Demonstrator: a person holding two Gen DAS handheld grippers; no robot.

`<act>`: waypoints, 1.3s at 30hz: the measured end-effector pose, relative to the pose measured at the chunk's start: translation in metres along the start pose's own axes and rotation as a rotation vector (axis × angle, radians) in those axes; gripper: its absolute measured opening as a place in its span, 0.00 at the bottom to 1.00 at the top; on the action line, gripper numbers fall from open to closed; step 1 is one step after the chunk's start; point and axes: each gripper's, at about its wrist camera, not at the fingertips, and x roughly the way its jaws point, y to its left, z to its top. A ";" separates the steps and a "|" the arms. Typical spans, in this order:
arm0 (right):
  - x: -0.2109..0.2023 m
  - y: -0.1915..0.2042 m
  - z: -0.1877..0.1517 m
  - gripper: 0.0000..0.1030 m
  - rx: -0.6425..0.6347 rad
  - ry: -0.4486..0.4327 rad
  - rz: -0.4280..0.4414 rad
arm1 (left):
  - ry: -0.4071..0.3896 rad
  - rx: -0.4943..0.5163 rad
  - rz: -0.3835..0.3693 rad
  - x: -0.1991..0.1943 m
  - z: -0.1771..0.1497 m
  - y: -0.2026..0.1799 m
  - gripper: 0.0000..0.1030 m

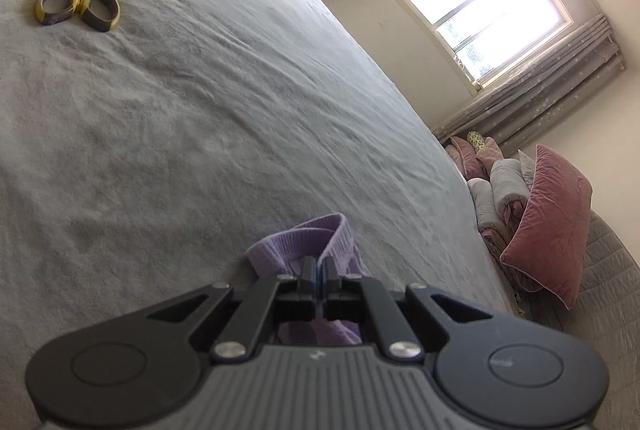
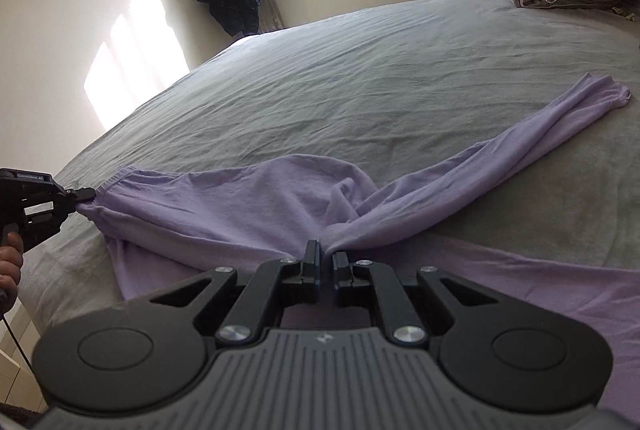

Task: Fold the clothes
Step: 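Lower the waistband onto the bed and open both tools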

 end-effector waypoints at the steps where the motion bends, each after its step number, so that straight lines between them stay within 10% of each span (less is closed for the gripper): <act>1: -0.001 0.001 -0.001 0.13 -0.005 0.008 0.003 | 0.005 0.002 0.003 -0.004 -0.001 0.003 0.03; 6: -0.010 0.010 0.002 0.51 -0.083 -0.027 0.003 | 0.034 -0.026 0.078 -0.016 -0.007 0.023 0.11; 8: -0.013 0.017 0.000 0.52 -0.135 -0.040 0.002 | 0.054 -0.072 0.069 -0.020 -0.011 0.033 0.38; 13: -0.012 0.039 -0.007 0.52 -0.298 -0.058 0.014 | 0.120 -0.096 -0.018 -0.017 -0.024 0.032 0.42; 18: -0.002 0.062 -0.011 0.52 -0.393 -0.049 0.063 | 0.111 -0.073 0.039 -0.006 -0.035 0.015 0.32; 20: 0.001 0.071 -0.012 0.52 -0.413 -0.043 0.090 | 0.094 -0.071 0.067 -0.005 -0.034 0.010 0.06; 33: 0.043 0.124 0.035 0.52 -0.597 -0.030 0.276 | 0.012 0.060 -0.077 -0.009 -0.016 -0.034 0.06; 39: 0.099 0.149 0.101 0.52 -0.496 0.167 0.424 | 0.035 0.249 -0.083 -0.002 -0.036 -0.053 0.06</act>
